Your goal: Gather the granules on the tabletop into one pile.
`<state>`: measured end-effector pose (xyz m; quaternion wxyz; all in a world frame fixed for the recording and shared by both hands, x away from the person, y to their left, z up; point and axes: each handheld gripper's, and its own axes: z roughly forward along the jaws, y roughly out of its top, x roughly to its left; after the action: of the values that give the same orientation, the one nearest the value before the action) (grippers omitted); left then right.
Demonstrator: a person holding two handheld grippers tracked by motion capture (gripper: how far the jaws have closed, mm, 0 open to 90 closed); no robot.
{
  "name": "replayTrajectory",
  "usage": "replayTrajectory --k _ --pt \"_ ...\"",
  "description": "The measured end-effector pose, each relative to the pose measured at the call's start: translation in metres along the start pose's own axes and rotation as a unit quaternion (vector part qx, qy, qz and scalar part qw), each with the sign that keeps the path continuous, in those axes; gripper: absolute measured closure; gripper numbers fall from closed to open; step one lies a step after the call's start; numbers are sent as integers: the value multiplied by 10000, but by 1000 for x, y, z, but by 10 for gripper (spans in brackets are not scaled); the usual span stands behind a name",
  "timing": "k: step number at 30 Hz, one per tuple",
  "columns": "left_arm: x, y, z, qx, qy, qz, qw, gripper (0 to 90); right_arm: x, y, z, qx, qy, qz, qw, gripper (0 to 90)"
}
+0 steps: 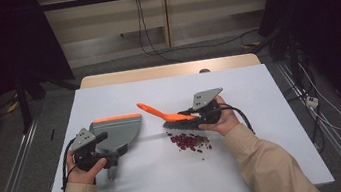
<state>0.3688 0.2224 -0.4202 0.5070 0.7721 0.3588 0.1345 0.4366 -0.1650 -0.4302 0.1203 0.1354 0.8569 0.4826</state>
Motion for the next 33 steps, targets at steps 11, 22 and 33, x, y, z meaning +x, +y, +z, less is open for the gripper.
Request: replayTrajectory --k 11,22,33 --pt "3 0 -3 -47 17 -32 10000 59 -3 13 28 129 322 -180 9992 713" --pt "3 0 -4 -34 26 -36 10000 59 10 5 2 230 614 -352 9972 712" --pt "1 -1 -2 -6 -13 6 10000 59 11 0 -19 26 331 -111 9994 713"
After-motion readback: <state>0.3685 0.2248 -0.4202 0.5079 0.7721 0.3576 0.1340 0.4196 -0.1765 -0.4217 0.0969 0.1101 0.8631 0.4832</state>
